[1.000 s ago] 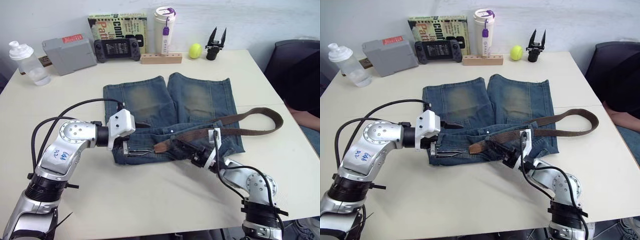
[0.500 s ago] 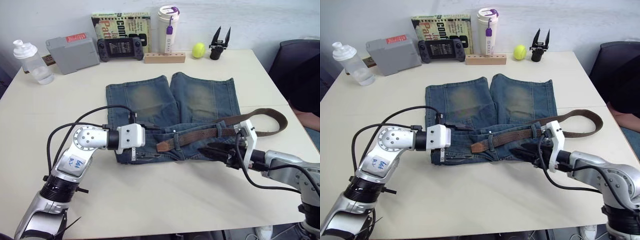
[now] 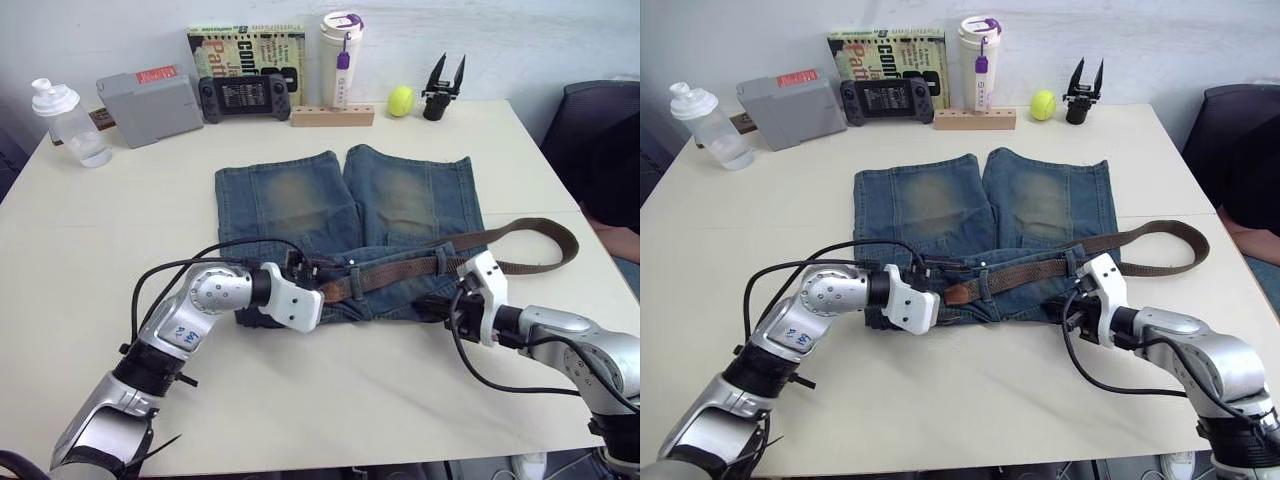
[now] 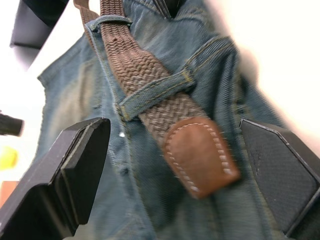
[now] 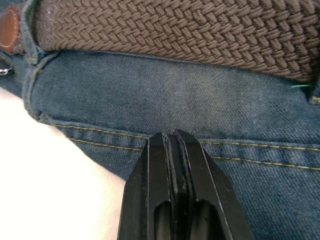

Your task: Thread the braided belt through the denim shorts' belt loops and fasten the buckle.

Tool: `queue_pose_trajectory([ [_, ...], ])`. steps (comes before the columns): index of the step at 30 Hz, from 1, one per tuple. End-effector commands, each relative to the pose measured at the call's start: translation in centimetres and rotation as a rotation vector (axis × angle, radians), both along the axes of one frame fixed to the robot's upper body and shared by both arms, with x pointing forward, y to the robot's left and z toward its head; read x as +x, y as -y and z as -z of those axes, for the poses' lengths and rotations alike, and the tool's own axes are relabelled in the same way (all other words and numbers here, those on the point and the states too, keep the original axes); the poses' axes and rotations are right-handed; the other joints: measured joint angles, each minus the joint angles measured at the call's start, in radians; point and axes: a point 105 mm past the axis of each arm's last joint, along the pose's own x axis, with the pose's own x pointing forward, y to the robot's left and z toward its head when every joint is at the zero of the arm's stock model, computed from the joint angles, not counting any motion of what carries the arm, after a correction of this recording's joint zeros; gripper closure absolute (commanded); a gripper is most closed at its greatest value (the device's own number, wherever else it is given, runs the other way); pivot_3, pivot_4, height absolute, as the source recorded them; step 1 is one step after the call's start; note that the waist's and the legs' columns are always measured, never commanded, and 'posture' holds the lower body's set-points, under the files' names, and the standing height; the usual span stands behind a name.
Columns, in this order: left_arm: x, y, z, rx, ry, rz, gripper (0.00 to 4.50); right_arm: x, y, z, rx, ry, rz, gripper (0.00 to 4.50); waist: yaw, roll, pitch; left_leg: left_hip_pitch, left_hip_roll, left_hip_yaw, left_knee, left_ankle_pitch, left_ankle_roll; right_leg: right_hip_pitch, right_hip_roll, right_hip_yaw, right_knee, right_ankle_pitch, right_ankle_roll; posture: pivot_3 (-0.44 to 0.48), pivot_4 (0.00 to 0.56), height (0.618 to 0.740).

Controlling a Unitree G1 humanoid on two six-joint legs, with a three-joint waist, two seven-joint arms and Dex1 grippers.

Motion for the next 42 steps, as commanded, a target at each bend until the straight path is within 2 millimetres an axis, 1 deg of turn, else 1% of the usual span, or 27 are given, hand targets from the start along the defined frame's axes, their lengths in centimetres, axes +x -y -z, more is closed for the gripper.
queue_pose_trajectory([
  [1, 0.6, 0.4, -0.8, -0.007, 0.104, -0.002, 0.00, -0.1, 0.0, -0.1, -0.008, 0.006, 0.006, 4.41, 0.000, 0.000, 0.000, 0.000, 0.000, 0.000, 0.000, 0.000, 0.000, 0.000, 0.000, 0.000, 0.000, 0.000, 0.000, 0.000, 0.150, 0.709],
  [4, 1.1, 0.3, -1.1, -0.014, 0.154, -0.017, 0.00, -0.2, 0.1, 0.2, -0.018, -0.008, 0.014, 4.41, 0.001, 0.000, 0.000, 0.000, 0.000, 0.000, 0.000, 0.000, 0.000, 0.000, 0.000, 0.000, 0.000, 0.000, 0.000, 0.000, 0.150, 0.709],
  [7, 1.1, -0.1, -0.8, 0.008, 0.182, -0.006, 0.80, -0.2, 0.2, 0.2, -0.023, -0.014, 0.018, 4.50, 0.001, 0.000, 0.000, 0.000, 0.000, 0.000, 0.000, 0.000, 0.000, 0.000, 0.000, 0.000, 0.000, 0.000, 0.000, 0.000, 0.150, 0.709],
  [9, 1.0, -0.4, -0.7, 0.008, 0.207, 0.005, 1.73, -0.2, 0.1, 0.2, -0.022, -0.014, 0.019, 4.50, 0.000, 0.000, 0.000, 0.000, 0.000, 0.000, 0.000, 0.000, 0.000, 0.000, 0.000, 0.000, 0.000, 0.000, 0.000, 0.000, 0.150, 0.709],
  [10, 1.0, -0.5, -0.7, 0.006, 0.218, 0.010, 2.04, -0.2, 0.1, 0.2, -0.022, -0.014, 0.019, 4.50, 0.000, 0.000, 0.000, 0.000, 0.000, 0.000, 0.000, 0.000, 0.000, 0.000, 0.000, 0.000, 0.000, 0.000, 0.000, 0.000, 0.150, 0.709],
  [11, 0.9, -0.6, -0.6, 0.002, 0.230, 0.016, 2.65, -0.1, 0.0, 0.1, -0.020, -0.014, 0.019, 4.50, 0.001, 0.000, 0.000, 0.000, 0.000, 0.000, 0.000, 0.000, 0.000, 0.000, 0.000, 0.000, 0.000, 0.000, 0.000, 0.000, 0.150, 0.709],
  [16, 0.4, -1.1, 0.2, -0.004, 0.253, 0.037, 4.45, 0.1, -0.3, 0.1, -0.017, -0.017, 0.015, 4.50, -0.001, 0.000, 0.000, 0.000, 0.000, 0.000, 0.000, 0.000, 0.001, 0.001, 0.000, 0.000, 0.000, 0.000, 0.000, 0.000, 0.150, 0.709],
  [19, 0.4, -1.3, 0.2, -0.010, 0.256, 0.031, 4.45, 0.2, -0.4, 0.0, -0.015, -0.018, 0.012, 4.50, -0.004, 0.000, 0.000, 0.000, 0.001, 0.000, 0.000, 0.000, 0.001, 0.001, 0.000, 0.000, 0.001, 0.000, 0.000, 0.000, 0.150, 0.709],
  [26, 0.5, -1.9, -0.7, -0.055, 0.293, 0.000, 4.45, 0.2, -0.9, 0.1, -0.012, -0.024, 0.002, 4.50, -0.007, 0.000, 0.000, 0.000, 0.001, 0.000, 0.000, 0.000, 0.001, 0.000, 0.000, -0.001, 0.001, 0.000, 0.000, 0.000, 0.150, 0.709],
  [28, -0.1, -2.1, -1.3, -0.133, 0.298, 0.025, 4.45, 0.3, -0.9, 0.1, -0.011, -0.022, 0.000, 4.50, -0.008, 0.000, 0.000, 0.000, 0.001, 0.000, 0.000, 0.000, 0.001, 0.000, 0.000, -0.001, 0.001, 0.000, 0.000, 0.000, 0.150, 0.709],
  [29, -0.5, -2.2, -1.5, -0.168, 0.292, 0.037, 3.81, 0.3, -0.9, 0.1, -0.011, -0.022, 0.000, 4.50, -0.009, 0.000, 0.000, 0.000, 0.001, 0.000, 0.000, 0.000, 0.001, 0.000, 0.000, -0.001, 0.001, 0.000, 0.000, 0.000, 0.150, 0.709],
  [30, -0.7, -2.4, -1.7, -0.196, 0.293, 0.043, 3.54, 0.3, -0.9, 0.1, -0.011, -0.022, -0.001, 4.50, -0.009, 0.000, 0.000, 0.000, 0.001, 0.000, 0.000, 0.000, 0.001, 0.000, 0.000, 0.000, 0.001, 0.000, 0.000, 0.000, 0.150, 0.709],
  [31, -0.6, -3.0, -1.4, -0.186, 0.316, 0.027, 3.14, 0.3, -1.0, 0.1, -0.011, -0.021, -0.002, 4.50, -0.009, 0.000, 0.000, 0.000, 0.001, 0.000, 0.000, 0.000, 0.001, 0.000, 0.000, 0.000, 0.001, 0.000, 0.000, 0.000, 0.150, 0.709],
  [33, -0.4, -4.3, -0.4, -0.111, 0.374, -0.001, 2.18, 0.3, -1.0, -0.1, -0.009, -0.019, -0.003, 4.50, -0.009, 0.000, 0.000, 0.001, 0.001, 0.000, 0.000, 0.000, 0.001, 0.000, 0.000, 0.000, 0.001, 0.000, 0.000, 0.000, 0.150, 0.709],
  [35, -0.1, -5.3, 0.4, -0.064, 0.392, -0.019, 1.44, 0.2, -0.9, -0.1, -0.012, -0.018, -0.002, 4.50, -0.008, 0.000, 0.000, 0.001, 0.001, 0.000, 0.000, 0.000, 0.001, 0.000, 0.000, 0.000, 0.001, 0.000, 0.000, 0.000, 0.150, 0.709],
  [37, 0.4, -5.6, 0.8, -0.046, 0.407, -0.036, 1.44, 0.2, -0.9, -0.1, -0.014, -0.019, -0.001, 4.50, -0.006, 0.000, 0.000, 0.001, 0.001, 0.000, 0.000, -0.001, 0.001, 0.000, 0.000, -0.001, 0.001, 0.000, 0.000, 0.000, 0.150, 0.709],
  [40, 0.8, -5.5, 1.5, -0.023, 0.403, -0.036, 1.44, 0.2, -0.9, -0.1, -0.014, -0.018, -0.001, 4.50, -0.006, 0.000, 0.000, 0.001, 0.001, 0.000, 0.001, -0.001, 0.001, 0.000, 0.000, -0.001, 0.001, 0.000, 0.000, 0.000, 0.150, 0.709],
  [42, 1.2, -4.7, 2.3, -0.016, 0.407, -0.025, 1.44, 0.3, -1.0, -0.2, -0.008, -0.016, -0.002, 4.50, -0.005, 0.000, 0.000, 0.001, 0.001, 0.000, 0.001, -0.001, 0.001, 0.000, 0.000, -0.001, 0.001, 0.000, 0.000, 0.000, 0.150, 0.709],
])
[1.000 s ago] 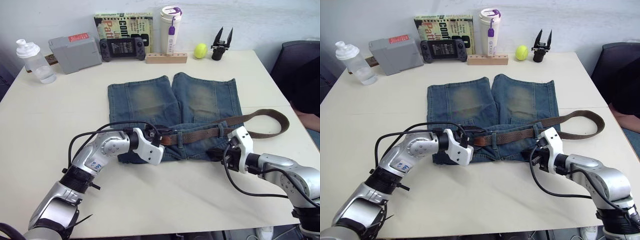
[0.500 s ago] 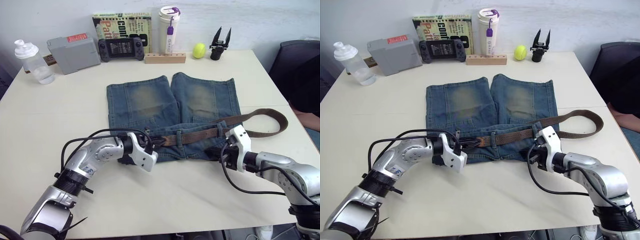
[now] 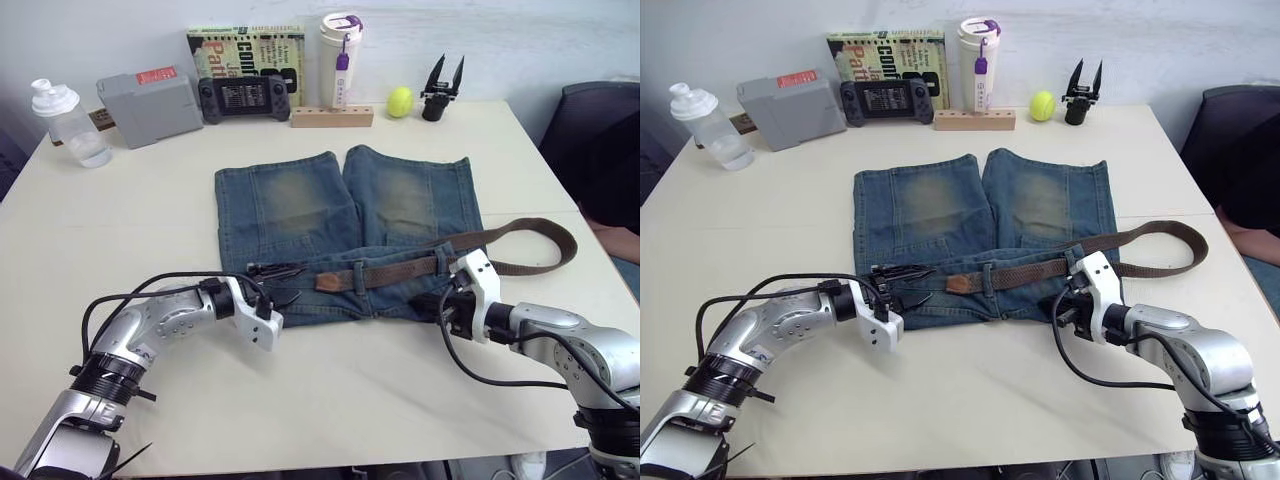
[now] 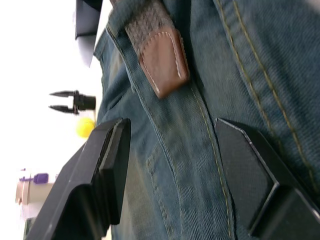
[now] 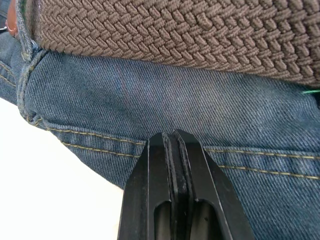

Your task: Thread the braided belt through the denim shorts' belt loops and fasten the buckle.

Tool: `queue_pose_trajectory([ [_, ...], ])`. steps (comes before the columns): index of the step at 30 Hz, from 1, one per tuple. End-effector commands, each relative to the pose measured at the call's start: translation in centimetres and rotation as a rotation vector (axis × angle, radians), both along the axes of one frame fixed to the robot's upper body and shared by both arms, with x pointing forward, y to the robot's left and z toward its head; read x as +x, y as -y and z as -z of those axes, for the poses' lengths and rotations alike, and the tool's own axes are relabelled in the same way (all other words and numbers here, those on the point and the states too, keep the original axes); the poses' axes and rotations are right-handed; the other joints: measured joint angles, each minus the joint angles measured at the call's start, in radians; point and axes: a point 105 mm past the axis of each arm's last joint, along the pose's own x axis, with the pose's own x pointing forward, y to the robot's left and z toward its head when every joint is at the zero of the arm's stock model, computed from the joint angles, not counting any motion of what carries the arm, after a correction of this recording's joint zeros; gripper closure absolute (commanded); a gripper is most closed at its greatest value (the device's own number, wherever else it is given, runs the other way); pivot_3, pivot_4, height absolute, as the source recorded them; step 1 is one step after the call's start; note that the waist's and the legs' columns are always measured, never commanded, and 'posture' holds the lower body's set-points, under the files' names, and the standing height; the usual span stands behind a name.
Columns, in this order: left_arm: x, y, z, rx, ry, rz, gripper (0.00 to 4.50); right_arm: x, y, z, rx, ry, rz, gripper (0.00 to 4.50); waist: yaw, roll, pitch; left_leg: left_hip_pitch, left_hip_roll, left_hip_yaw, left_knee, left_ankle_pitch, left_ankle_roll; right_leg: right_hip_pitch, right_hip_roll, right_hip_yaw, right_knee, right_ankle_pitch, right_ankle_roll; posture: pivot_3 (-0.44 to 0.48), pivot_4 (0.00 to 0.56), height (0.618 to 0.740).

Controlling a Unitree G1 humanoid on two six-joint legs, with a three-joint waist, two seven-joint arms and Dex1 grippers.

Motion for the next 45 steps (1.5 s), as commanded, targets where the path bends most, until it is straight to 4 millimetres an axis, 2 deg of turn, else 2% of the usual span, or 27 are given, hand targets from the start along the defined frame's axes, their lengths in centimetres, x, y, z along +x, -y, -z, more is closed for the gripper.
queue_pose_trajectory([
  [1, 0.4, 1.2, 0.5, 0.006, 0.029, 0.027, 1.44, -0.2, -0.5, -0.2, 0.006, 0.008, -0.018, 4.50, 0.000, 0.000, 0.000, 0.000, 0.000, 0.000, 0.000, 0.000, 0.000, 0.000, 0.000, 0.000, 0.000, 0.000, 0.000, 0.000, 0.150, 0.709],
  [7, 1.5, 2.8, -0.4, -0.029, 0.139, 0.033, 1.44, -0.2, -0.5, -0.3, 0.004, 0.010, -0.016, 4.50, 0.001, 0.000, 0.000, 0.000, 0.000, 0.000, 0.000, 0.000, 0.000, 0.000, 0.000, 0.000, 0.001, 0.000, 0.000, 0.000, 0.150, 0.709],
  [14, 0.7, 4.1, -1.9, -0.099, 0.228, 0.112, 1.44, -0.5, -0.4, -0.2, 0.003, 0.006, -0.006, 4.50, 0.001, 0.000, 0.000, 0.000, 0.000, 0.000, 0.000, 0.000, 0.000, 0.000, 0.000, 0.000, 0.001, 0.000, 0.000, 0.000, 0.150, 0.709],
  [19, 0.1, 4.4, -2.5, -0.128, 0.250, 0.137, 1.44, -0.6, -0.4, 0.0, 0.002, 0.001, -0.005, 4.50, 0.001, 0.000, 0.000, 0.000, 0.000, 0.000, 0.000, 0.000, 0.000, 0.000, 0.000, 0.000, 0.001, 0.000, 0.000, 0.000, 0.150, 0.709],
  [25, 0.2, 3.8, -2.2, -0.112, 0.245, 0.118, 1.44, -0.5, -0.5, 0.1, 0.000, 0.001, -0.007, 4.50, 0.001, 0.000, 0.000, 0.000, 0.000, 0.000, 0.000, 0.000, 0.000, 0.000, 0.000, 0.000, 0.001, 0.000, 0.000, 0.000, 0.150, 0.709],
  [27, 0.2, 3.7, -2.1, -0.104, 0.234, 0.120, 1.97, -0.5, -0.5, 0.1, 0.001, 0.001, -0.009, 4.50, 0.001, 0.000, 0.000, 0.000, 0.000, 0.000, 0.000, 0.000, 0.000, 0.000, 0.000, 0.000, 0.001, 0.000, 0.000, 0.000, 0.150, 0.709],
  [28, 0.0, 3.5, -2.1, -0.101, 0.232, 0.122, 2.09, -0.5, -0.6, 0.1, 0.001, 0.000, -0.010, 4.50, 0.001, 0.000, 0.000, 0.000, 0.000, 0.000, 0.000, 0.000, 0.000, 0.000, 0.000, 0.000, 0.001, 0.000, 0.000, 0.000, 0.150, 0.709],
  [33, -0.3, 2.9, -1.9, -0.088, 0.220, 0.123, 4.34, -0.4, -0.5, 0.5, -0.007, -0.016, -0.006, 4.50, 0.000, 0.000, 0.000, 0.000, 0.000, 0.000, 0.000, 0.000, 0.000, 0.000, 0.000, 0.000, 0.001, 0.000, 0.000, 0.000, 0.150, 0.709],
  [40, -0.3, 2.5, -2.0, -0.077, 0.217, 0.110, 4.43, -0.1, -0.3, 0.8, -0.017, -0.032, 0.010, 4.50, 0.000, 0.000, 0.000, 0.000, 0.000, 0.000, 0.000, 0.000, 0.000, 0.000, 0.000, 0.000, 0.001, 0.000, 0.000, 0.000, 0.150, 0.709],
  [45, 0.0, -0.2, -2.4, -0.037, 0.229, 0.040, 4.43, 0.0, -0.2, 1.0, -0.023, -0.040, 0.013, 4.50, -0.004, 0.000, 0.000, 0.000, 0.000, 0.000, 0.000, 0.000, 0.000, 0.000, 0.000, 0.000, 0.001, 0.000, 0.000, 0.000, 0.150, 0.709],
])
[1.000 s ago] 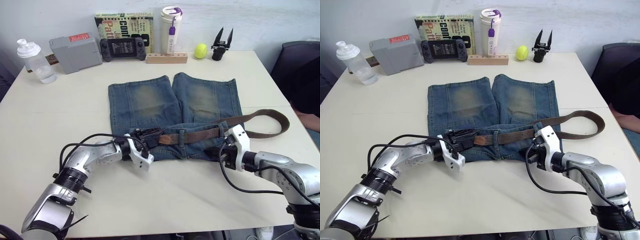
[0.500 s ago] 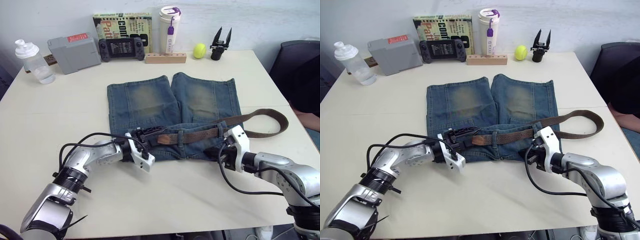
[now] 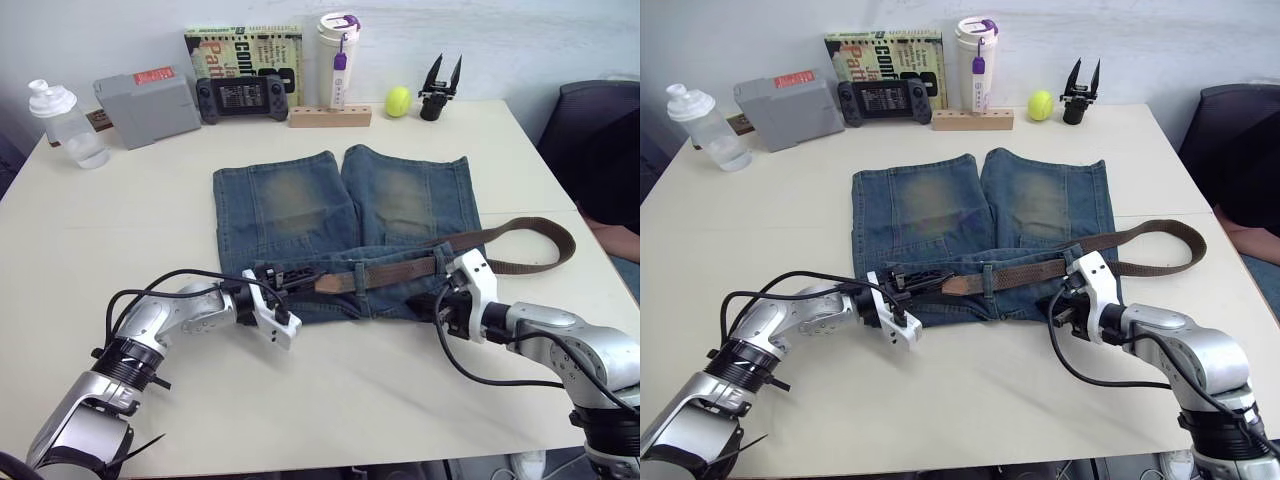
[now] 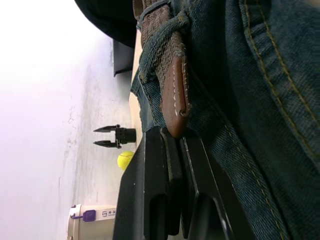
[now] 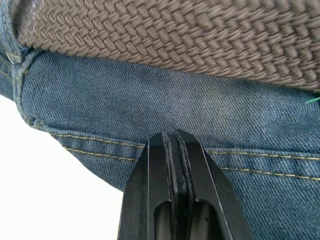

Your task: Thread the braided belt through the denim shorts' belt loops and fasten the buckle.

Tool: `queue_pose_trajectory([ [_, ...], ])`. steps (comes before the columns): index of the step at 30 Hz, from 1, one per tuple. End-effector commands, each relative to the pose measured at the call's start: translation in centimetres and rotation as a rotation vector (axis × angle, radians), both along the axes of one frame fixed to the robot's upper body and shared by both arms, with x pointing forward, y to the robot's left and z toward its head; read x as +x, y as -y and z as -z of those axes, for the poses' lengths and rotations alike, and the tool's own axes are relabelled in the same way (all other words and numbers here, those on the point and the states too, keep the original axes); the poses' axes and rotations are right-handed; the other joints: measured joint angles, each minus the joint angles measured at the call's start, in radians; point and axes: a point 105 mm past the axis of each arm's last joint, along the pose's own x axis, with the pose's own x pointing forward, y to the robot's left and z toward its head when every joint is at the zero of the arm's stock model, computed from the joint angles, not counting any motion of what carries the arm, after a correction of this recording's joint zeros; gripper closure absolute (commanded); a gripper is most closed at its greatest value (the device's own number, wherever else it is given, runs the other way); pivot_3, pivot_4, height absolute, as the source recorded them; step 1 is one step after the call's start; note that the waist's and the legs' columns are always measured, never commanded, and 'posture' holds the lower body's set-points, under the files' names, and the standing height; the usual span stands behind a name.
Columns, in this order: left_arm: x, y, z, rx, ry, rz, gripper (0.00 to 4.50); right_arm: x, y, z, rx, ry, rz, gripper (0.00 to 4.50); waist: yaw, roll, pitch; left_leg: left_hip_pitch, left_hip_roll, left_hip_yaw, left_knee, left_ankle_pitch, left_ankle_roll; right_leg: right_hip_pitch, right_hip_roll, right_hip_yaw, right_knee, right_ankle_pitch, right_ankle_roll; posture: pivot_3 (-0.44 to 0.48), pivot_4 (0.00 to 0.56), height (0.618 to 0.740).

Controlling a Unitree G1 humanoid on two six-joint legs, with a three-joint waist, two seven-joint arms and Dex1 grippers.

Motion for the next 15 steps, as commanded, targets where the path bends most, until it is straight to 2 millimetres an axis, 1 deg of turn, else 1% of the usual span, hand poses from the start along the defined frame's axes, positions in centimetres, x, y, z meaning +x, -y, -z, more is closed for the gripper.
queue_pose_trajectory([
  [1, 0.3, -2.6, -1.7, -0.010, 0.041, -0.067, 4.43, -0.1, 0.3, 1.0, -0.021, -0.037, 0.015, 4.50, 0.000, 0.000, 0.000, 0.000, 0.000, 0.000, 0.000, 0.000, 0.000, 0.000, 0.000, 0.000, 0.000, 0.000, 0.000, 0.000, 0.150, 0.709],
  [3, 0.4, -4.6, -2.4, 0.010, 0.059, -0.124, 4.43, -0.1, 0.3, 1.2, -0.024, -0.043, 0.016, 4.50, 0.001, 0.000, 0.000, 0.000, 0.000, 0.000, 0.000, 0.000, 0.000, 0.000, 0.000, 0.000, 0.000, 0.000, 0.000, 0.000, 0.150, 0.709],
  [9, 0.6, -8.4, -3.1, 0.047, 0.070, -0.248, 4.43, 0.1, 0.2, 1.4, -0.027, -0.051, 0.004, 4.50, 0.001, -0.001, 0.000, 0.001, 0.000, 0.000, 0.000, 0.000, 0.000, 0.000, 0.000, 0.000, 0.000, 0.000, 0.000, 0.000, 0.150, 0.709],
  [13, 0.8, -10.3, -3.2, 0.039, 0.060, -0.346, 4.43, 0.2, 0.2, 1.2, -0.028, -0.048, -0.002, 4.50, -0.002, -0.001, -0.001, 0.001, 0.001, 0.000, -0.001, 0.000, -0.001, 0.000, 0.000, 0.001, 0.000, 0.000, 0.000, 0.000, 0.150, 0.709],
  [15, 0.9, -10.4, -2.9, 0.014, 0.030, -0.363, 4.43, 0.3, 0.0, 1.0, -0.024, -0.042, -0.006, 4.50, -0.003, -0.001, -0.001, 0.001, 0.001, 0.000, -0.001, 0.000, -0.001, -0.001, 0.000, 0.001, 0.000, 0.000, 0.000, 0.000, 0.150, 0.709],
])
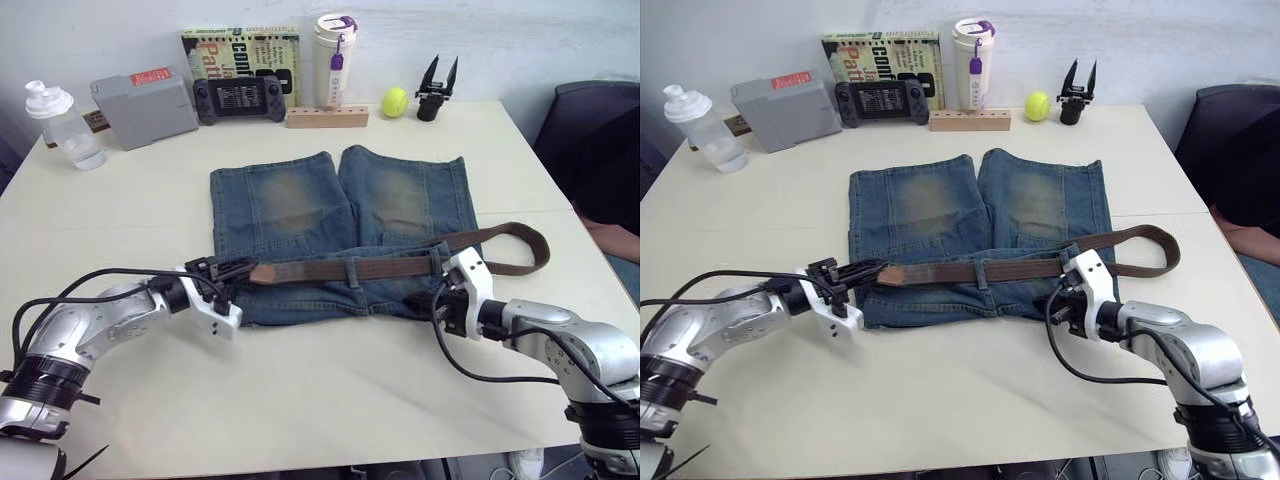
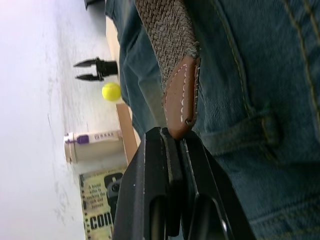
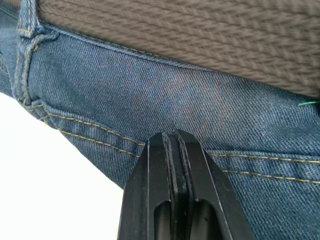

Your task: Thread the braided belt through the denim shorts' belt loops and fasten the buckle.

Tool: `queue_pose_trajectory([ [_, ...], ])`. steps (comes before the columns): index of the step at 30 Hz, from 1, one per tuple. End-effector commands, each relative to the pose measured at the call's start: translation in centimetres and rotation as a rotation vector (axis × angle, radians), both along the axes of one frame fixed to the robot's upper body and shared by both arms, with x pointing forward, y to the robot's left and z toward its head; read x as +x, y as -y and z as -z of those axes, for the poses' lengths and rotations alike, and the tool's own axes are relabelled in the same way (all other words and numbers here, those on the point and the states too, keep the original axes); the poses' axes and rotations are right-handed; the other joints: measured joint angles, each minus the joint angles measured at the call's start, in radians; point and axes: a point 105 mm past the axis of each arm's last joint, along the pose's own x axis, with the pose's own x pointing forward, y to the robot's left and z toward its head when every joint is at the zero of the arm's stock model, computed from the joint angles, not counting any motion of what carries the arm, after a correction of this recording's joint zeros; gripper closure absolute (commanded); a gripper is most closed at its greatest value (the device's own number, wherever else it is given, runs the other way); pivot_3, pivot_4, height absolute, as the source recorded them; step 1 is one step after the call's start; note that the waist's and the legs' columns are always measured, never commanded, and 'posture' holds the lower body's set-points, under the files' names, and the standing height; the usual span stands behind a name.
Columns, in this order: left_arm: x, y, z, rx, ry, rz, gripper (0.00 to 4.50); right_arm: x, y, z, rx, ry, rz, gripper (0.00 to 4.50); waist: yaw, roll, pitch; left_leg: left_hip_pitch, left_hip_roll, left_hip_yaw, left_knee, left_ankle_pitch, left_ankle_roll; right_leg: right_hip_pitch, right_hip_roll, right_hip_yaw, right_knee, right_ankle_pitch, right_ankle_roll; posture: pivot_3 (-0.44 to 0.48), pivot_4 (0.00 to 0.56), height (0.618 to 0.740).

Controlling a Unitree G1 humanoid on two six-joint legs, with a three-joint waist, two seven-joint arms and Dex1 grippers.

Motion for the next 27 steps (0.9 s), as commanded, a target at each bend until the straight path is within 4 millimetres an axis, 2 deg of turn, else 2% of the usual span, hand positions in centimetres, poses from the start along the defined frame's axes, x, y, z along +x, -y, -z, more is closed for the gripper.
queue_pose_trajectory([
  [1, 0.6, -1.0, -1.3, -0.068, 0.009, -0.067, 4.43, 0.0, 0.1, 0.9, -0.016, -0.034, 0.013, 4.50, 0.001, 0.000, 0.000, 0.000, 0.000, 0.000, 0.000, 0.000, 0.000, 0.000, 0.000, 0.000, 0.000, 0.000, 0.000, 0.000, 0.150, 0.709],
  [4, 1.1, -0.8, -0.1, -0.114, -0.078, -0.092, 4.43, 0.1, -0.3, 0.6, -0.012, -0.028, -0.001, 4.50, 0.002, 0.000, 0.000, 0.000, 0.000, 0.000, 0.000, 0.000, 0.000, 0.000, 0.000, 0.000, 0.000, 0.000, 0.000, 0.000, 0.150, 0.709],
  [7, 1.2, -1.4, 0.0, -0.204, -0.145, -0.105, 3.46, 0.1, -0.4, 0.3, -0.013, -0.022, -0.015, 4.50, -0.002, 0.000, 0.000, 0.000, 0.000, 0.000, 0.000, 0.000, 0.000, -0.001, 0.000, 0.000, 0.000, 0.000, 0.000, 0.000, 0.150, 0.709],
  [11, 0.8, -4.4, -1.0, -0.271, -0.201, -0.136, 1.65, -0.1, 0.1, -0.3, -0.030, 0.003, -0.039, 4.50, 0.000, 0.000, 0.000, 0.000, 0.000, 0.001, 0.000, 0.000, -0.001, -0.001, 0.000, 0.000, 0.000, 0.000, -0.001, 0.000, 0.150, 0.709],
  [14, 0.8, -7.5, -1.7, -0.345, -0.243, -0.234, 0.25, -0.5, 1.3, -0.7, -0.103, 0.033, -0.075, 4.50, 0.002, 0.000, 0.000, -0.001, 0.000, 0.001, 0.000, 0.000, 0.000, -0.002, 0.000, 0.000, 0.000, 0.000, -0.001, 0.000, 0.150, 0.709],
  [15, 0.6, -8.1, -1.8, -0.378, -0.260, -0.249, 0.07, -0.4, 1.8, -1.0, -0.121, 0.043, -0.072, 4.50, 0.003, 0.000, 0.000, -0.001, 0.000, 0.001, 0.000, 0.000, 0.000, -0.002, 0.000, 0.000, 0.000, 0.000, -0.001, 0.000, 0.150, 0.709],
  [17, 0.1, -8.1, -1.9, -0.447, -0.308, -0.238, 0.07, 0.2, 3.8, -1.7, -0.204, 0.089, -0.048, 4.50, 0.006, 0.001, 0.001, -0.001, 0.000, 0.001, 0.000, -0.001, 0.000, -0.002, -0.001, 0.000, -0.001, 0.000, -0.001, 0.000, 0.150, 0.709],
  [19, -0.4, -7.1, -1.7, -0.508, -0.370, -0.198, 0.07, 0.8, 6.0, -2.2, -0.293, 0.120, -0.027, 4.50, 0.006, 0.002, 0.002, -0.001, -0.001, 0.001, 0.001, -0.001, 0.000, -0.002, -0.003, 0.000, -0.001, 0.000, -0.001, 0.000, 0.150, 0.709],
  [21, -0.7, -5.1, -1.3, -0.575, -0.451, -0.136, 0.07, 1.9, 8.1, -2.8, -0.378, 0.170, -0.003, 4.50, 0.006, 0.002, 0.002, -0.001, -0.002, 0.002, 0.001, -0.002, 0.000, -0.001, -0.003, 0.000, -0.001, 0.000, 0.000, 0.000, 0.150, 0.709],
  [23, -0.9, -3.6, -1.1, -0.618, -0.511, -0.098, 0.07, 2.6, 9.0, -3.2, -0.424, 0.209, -0.010, 4.50, 0.005, 0.002, 0.001, -0.001, -0.002, 0.002, 0.002, -0.001, 0.000, -0.001, -0.003, 0.000, -0.001, 0.000, 0.001, 0.000, 0.150, 0.709],
  [25, -1.3, -2.1, -0.7, -0.652, -0.593, -0.060, 0.07, 2.6, 7.6, -4.9, -0.351, 0.272, -0.079, 4.50, 0.003, 0.002, 0.001, -0.001, -0.002, 0.002, 0.001, 0.000, -0.003, -0.001, -0.002, 0.000, -0.001, 0.000, 0.001, 0.000, 0.150, 0.709],
  [27, -1.6, -1.3, -0.8, -0.681, -0.641, -0.037, 0.00, 1.4, 5.2, -6.6, -0.248, 0.293, -0.196, 3.82, -0.002, 0.002, 0.002, -0.001, -0.001, 0.004, -0.001, 0.004, -0.008, -0.003, 0.000, 0.002, -0.001, 0.000, 0.001, 0.000, 0.150, 0.709],
])
